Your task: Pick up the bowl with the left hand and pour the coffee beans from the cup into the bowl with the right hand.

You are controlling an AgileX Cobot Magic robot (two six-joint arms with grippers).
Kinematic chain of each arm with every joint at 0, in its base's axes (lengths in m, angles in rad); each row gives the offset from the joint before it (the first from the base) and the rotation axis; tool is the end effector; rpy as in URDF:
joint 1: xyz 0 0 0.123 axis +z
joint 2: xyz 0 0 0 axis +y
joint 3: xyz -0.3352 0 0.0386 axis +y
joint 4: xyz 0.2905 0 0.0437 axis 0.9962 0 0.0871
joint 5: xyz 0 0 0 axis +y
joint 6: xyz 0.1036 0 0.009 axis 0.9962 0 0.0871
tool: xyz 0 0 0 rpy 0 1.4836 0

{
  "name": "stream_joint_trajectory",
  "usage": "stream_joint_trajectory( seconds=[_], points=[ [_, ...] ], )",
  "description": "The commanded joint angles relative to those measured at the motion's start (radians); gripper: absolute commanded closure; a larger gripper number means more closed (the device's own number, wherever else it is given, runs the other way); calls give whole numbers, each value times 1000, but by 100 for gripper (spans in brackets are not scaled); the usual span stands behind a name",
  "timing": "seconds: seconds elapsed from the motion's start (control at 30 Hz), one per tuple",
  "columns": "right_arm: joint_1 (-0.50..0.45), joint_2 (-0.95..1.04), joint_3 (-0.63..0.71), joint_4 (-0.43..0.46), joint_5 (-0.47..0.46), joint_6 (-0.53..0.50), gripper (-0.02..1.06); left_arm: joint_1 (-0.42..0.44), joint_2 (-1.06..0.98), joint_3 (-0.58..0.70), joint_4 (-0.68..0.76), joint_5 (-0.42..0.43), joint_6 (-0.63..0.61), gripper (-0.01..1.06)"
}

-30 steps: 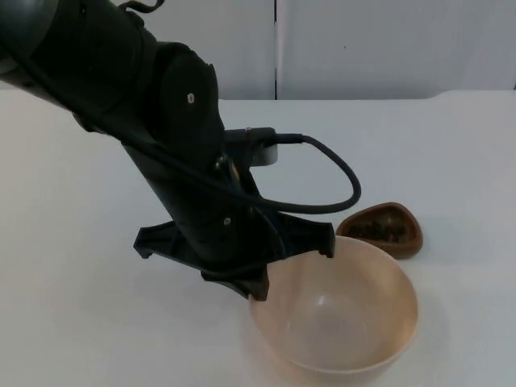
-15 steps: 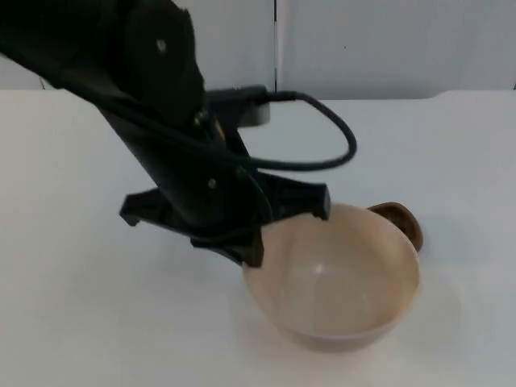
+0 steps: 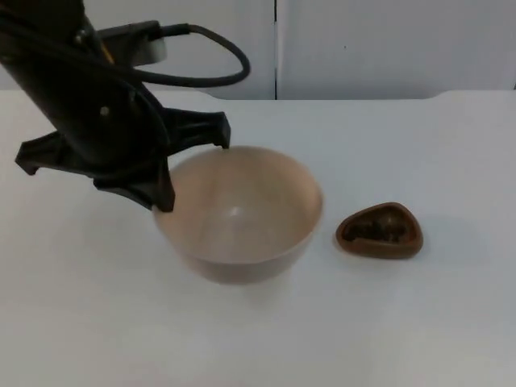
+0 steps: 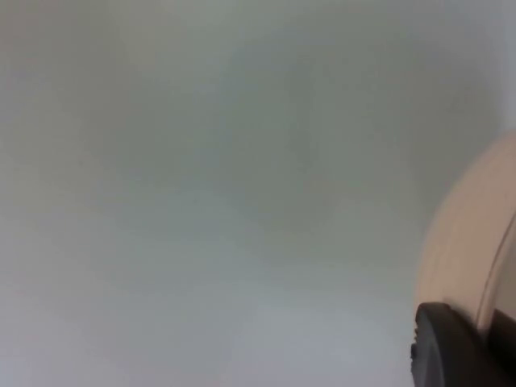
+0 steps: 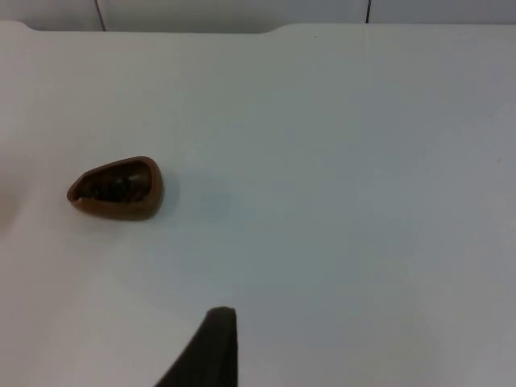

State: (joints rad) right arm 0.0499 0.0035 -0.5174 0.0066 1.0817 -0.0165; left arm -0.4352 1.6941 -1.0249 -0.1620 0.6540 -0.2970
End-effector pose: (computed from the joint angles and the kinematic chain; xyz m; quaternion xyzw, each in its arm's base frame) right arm -0.0114 0.0000 0.2955 -0.0286 0.8546 0.0120 0.5184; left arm 0.3304 -0.1649 0.2074 0.0129 0.9842 -0.1148 0.1339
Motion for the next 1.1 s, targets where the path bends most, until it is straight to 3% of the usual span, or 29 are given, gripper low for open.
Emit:
stream_joint_trajectory(
  seconds=[0.0,0.6,1.07],
  points=[
    [-6,-4,2,0,-4,0,-1,13,-12,1,-2,5,4,105],
    [-6,-4,2,98,-4,0,-1,18,-12,1,-36,-13,4,105],
    [-6,-4,2,100,-11,0,-1,18,-12,1,-24,24,4,105]
  ],
)
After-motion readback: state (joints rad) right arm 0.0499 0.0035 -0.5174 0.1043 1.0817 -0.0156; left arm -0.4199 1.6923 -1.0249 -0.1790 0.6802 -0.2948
